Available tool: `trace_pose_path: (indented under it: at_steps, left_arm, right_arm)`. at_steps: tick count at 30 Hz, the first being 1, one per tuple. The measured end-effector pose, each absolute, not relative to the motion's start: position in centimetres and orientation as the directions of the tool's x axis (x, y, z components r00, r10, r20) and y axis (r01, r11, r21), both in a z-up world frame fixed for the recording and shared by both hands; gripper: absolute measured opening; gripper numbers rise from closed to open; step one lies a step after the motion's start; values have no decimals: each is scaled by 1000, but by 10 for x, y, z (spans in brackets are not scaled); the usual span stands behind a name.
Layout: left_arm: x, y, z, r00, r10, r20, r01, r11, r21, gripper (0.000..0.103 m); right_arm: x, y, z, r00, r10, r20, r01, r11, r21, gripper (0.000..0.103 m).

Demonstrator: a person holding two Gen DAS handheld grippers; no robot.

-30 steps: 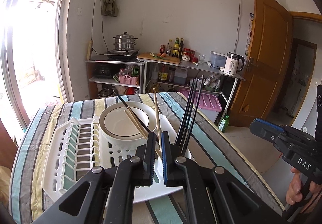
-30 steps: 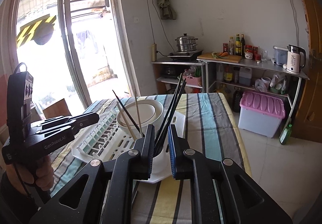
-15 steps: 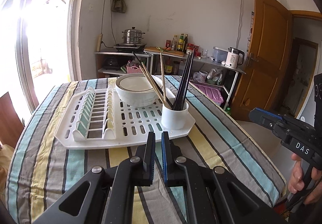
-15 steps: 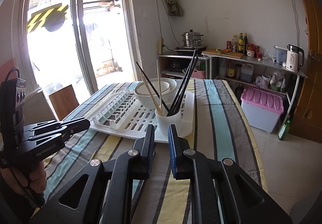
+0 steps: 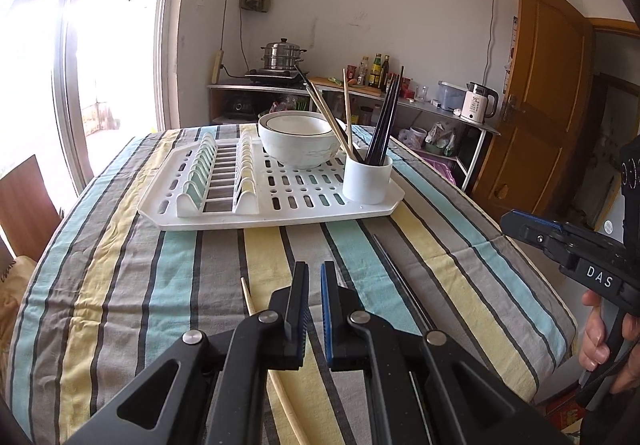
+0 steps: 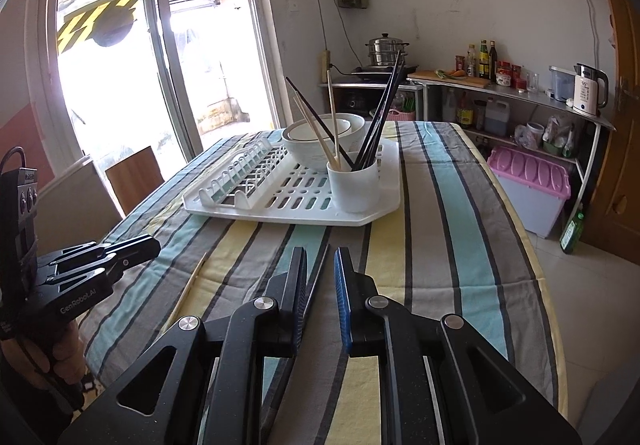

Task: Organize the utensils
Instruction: 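Move both open tools back toward the remaining chopsticks on the tablecloth, then close the left tool on a wooden chopstick while the right tool grasps a black chopstick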

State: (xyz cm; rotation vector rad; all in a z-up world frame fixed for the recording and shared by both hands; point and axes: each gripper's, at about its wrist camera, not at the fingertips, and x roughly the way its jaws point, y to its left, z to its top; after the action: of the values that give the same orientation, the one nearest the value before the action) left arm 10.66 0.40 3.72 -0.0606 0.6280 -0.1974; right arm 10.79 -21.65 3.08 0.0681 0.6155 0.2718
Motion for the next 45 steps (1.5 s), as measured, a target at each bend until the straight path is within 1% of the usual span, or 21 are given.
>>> trace_pose_path:
  at_steps: [5,7,9,15,22,30,45]
  left_arm:
    - [108,11,30,783,-179,-596,140,984,-112,7]
    - [112,15,26,777,-164,-607,122,986,-110,12]
    - [117,20,21,769,-142,-623,100,990,-103,14]
    - [136,34,-3,711,-98,-696,41,994,-99,15]
    - [159,43,-27,639,-121,-760,22,990,-139,15]
    - [184,42,-35,602,-123,-789,12,989,-145,15]
    - [198,22,-37,609,-54,-792,30,999,-45,15]
  right_arm:
    - [112,-210,23,767,280,-577,-241,959,146,15]
    - [116,-209,20,760,281,-586,-242,959,147,15]
    - [120,-207,16,752,280,-597,-239,960,148,15]
    - [138,-200,-1,717,274,-641,-236,961,147,15]
    - [164,-186,-20,664,285,-691,-254,955,150,15]
    - [193,-173,-39,610,275,-743,-261,955,139,15]
    - [227,-164,-58,562,192,-804,-235,970,67,14]
